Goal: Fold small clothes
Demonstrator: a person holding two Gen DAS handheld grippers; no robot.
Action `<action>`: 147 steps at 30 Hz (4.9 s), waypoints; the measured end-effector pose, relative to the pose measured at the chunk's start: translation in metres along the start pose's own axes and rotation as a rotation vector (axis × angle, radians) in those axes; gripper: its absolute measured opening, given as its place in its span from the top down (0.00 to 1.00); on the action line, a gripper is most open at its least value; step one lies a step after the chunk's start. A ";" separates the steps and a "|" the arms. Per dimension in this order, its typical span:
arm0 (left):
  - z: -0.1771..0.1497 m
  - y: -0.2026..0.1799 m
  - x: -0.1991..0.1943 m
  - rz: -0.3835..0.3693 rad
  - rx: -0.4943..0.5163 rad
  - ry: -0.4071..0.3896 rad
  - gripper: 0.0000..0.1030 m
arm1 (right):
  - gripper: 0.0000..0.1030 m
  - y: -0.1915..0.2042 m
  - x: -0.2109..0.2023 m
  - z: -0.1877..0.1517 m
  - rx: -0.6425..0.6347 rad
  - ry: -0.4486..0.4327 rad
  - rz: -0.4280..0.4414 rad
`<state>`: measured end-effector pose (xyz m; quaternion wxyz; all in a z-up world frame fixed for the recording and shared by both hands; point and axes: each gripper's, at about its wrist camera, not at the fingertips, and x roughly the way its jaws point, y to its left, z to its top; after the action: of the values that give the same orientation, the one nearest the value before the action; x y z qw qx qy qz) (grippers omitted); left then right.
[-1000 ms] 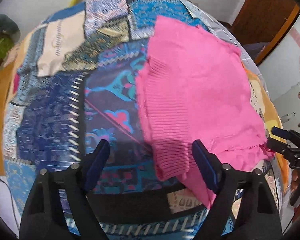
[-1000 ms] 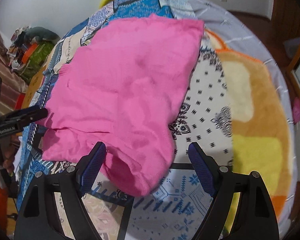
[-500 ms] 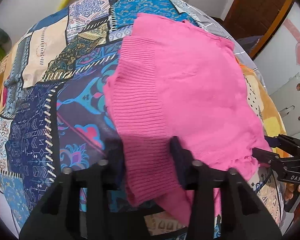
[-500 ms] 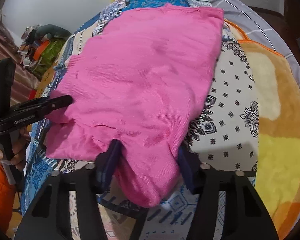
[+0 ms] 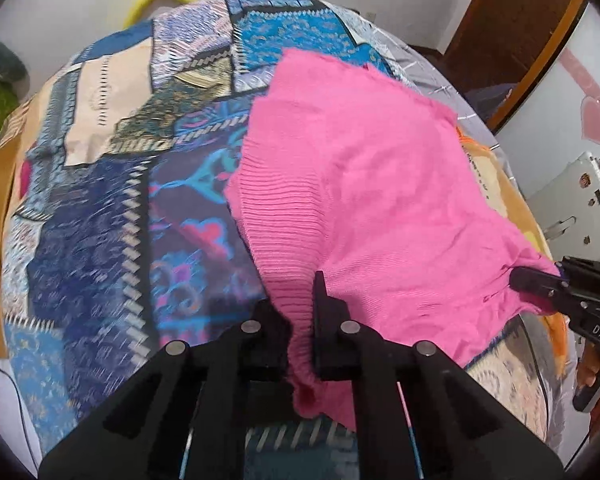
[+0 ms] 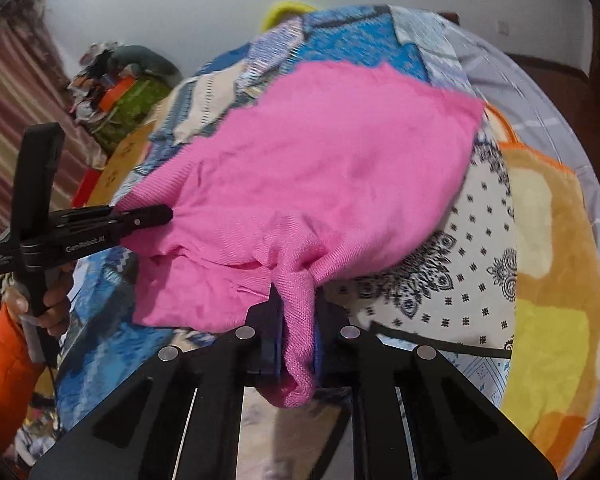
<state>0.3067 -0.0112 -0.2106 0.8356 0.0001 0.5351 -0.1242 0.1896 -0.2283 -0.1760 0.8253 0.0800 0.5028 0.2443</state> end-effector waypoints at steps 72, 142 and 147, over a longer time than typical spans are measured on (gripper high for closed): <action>0.070 0.014 0.043 0.222 0.152 -0.010 0.23 | 0.58 -0.021 0.085 0.079 -0.004 0.072 -0.043; 0.124 0.002 0.106 -0.086 -0.092 0.145 0.25 | 0.60 -0.137 0.087 0.051 0.304 -0.003 0.025; 0.120 -0.008 0.105 -0.146 -0.097 0.134 0.71 | 0.84 -0.128 0.090 0.056 0.306 0.003 0.064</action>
<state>0.4543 -0.0567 -0.2525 0.7857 -0.0710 0.5937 -0.1584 0.3135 -0.2892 -0.2680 0.7945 0.2204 0.5327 0.1910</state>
